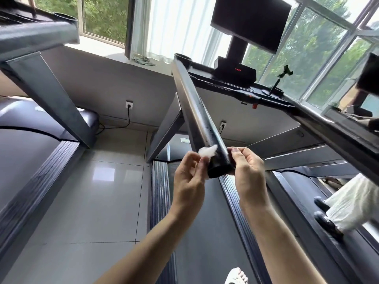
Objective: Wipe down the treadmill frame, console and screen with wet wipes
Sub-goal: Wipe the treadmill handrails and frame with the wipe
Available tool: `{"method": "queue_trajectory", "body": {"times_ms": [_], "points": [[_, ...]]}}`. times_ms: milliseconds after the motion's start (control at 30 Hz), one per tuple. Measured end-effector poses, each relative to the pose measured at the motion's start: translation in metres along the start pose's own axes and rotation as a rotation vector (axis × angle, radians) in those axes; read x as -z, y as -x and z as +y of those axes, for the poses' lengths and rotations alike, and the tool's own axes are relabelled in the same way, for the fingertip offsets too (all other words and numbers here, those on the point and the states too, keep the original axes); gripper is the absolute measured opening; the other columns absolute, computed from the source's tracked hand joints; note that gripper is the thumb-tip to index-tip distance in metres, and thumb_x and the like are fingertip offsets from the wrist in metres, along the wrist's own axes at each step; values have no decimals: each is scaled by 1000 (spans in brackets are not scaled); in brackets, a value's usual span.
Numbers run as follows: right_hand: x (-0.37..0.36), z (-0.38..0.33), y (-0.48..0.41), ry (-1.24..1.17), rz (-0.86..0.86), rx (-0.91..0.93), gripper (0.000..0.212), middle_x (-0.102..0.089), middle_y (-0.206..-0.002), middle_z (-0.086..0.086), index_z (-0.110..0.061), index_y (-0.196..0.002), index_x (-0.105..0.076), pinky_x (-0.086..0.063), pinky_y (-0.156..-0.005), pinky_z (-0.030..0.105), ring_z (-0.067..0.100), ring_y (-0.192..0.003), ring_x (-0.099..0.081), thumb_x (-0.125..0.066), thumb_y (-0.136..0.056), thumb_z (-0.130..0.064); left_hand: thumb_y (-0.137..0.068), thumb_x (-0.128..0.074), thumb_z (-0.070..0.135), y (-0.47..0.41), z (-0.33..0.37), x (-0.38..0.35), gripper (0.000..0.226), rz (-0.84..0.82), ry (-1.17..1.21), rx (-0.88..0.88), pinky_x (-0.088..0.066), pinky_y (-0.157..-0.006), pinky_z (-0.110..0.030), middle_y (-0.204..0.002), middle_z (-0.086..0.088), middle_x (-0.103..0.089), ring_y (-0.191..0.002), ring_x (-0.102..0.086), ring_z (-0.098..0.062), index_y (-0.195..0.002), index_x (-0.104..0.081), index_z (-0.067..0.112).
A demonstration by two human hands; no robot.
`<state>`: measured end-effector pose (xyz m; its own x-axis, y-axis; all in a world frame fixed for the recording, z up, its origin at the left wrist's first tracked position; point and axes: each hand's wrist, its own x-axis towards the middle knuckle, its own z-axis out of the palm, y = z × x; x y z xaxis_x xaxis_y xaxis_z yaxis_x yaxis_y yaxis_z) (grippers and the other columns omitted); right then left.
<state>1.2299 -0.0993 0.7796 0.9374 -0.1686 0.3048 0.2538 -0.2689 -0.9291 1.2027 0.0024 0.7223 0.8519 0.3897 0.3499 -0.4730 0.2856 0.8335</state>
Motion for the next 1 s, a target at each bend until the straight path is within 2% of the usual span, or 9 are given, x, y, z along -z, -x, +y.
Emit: {"method": "queue_trajectory", "body": {"times_ms": [133,333,500,567,667,800,833,900,1000], "points": [[-1,-1,1,2,14,6,35,-69,-78,14,-8,-84,-70,-52,-85,59,31,-76,-59,-50,-90,-36,-104,-56,29,-10,-12,2,28,-27,-208,-145,-41,-65,-37,-74,1,-53,-68,-47,-18,-84,-50,10],[-5,0,4,28,44,5,38,-69,-83,19,-10,-86,-70,-51,-86,59,33,-79,-60,-50,-88,-42,-110,-46,29,-6,-35,12,27,-5,85,398,-38,-60,-18,-63,8,-46,-54,-37,-2,-84,-49,19],[-7,-2,5,23,44,11,44,-68,-88,26,-10,-88,-70,-54,-85,60,45,-84,-61,-50,-85,-49,-109,-47,15,2,-14,5,27,17,22,154,-37,-60,-19,-68,2,-46,-62,-40,-7,-83,-48,8],[-9,-4,4,27,36,9,42,-65,-80,23,-6,-86,-67,-52,-79,51,37,-75,-56,-51,-88,-45,-109,-48,16,-8,-15,4,28,4,-4,116,-37,-61,-23,-68,5,-47,-65,-41,-10,-82,-48,8],[-14,-7,7,50,14,-15,36,-65,-85,4,-14,-89,-62,-47,-81,40,18,-82,-58,-51,-87,-48,-110,-48,23,-34,-28,4,27,61,18,327,-39,-63,-23,-65,13,-51,-61,-45,-4,-84,-50,15],[-14,-8,6,189,-37,-13,33,-66,-109,10,-17,-103,-56,-50,-95,41,25,-104,-62,-56,-93,-48,-107,-49,22,-48,-46,4,21,19,320,689,-55,-82,-29,-93,-17,-69,-83,-62,-17,-104,-62,5],[-14,-9,6,210,-46,-12,29,-65,-111,10,-15,-105,-56,-50,-95,40,26,-105,-62,-57,-99,-43,-107,-47,21,-41,-41,2,20,45,340,733,-53,-74,-26,-88,-15,-66,-77,-60,-16,-98,-62,10],[-12,-10,6,242,-44,-9,23,-64,-111,11,-12,-109,-55,-49,-90,35,25,-103,-61,-55,-104,-35,-109,-42,22,-14,-30,0,28,63,310,715,-38,-59,-23,-71,-2,-50,-60,-44,-9,-84,-53,21],[-14,-11,6,263,-15,6,23,-64,-111,12,-10,-109,-55,-48,-85,32,24,-99,-60,-54,-104,-32,-111,-40,25,17,-15,1,25,-11,180,494,-36,-56,-20,-69,4,-46,-58,-40,-6,-88,-47,18]]}}
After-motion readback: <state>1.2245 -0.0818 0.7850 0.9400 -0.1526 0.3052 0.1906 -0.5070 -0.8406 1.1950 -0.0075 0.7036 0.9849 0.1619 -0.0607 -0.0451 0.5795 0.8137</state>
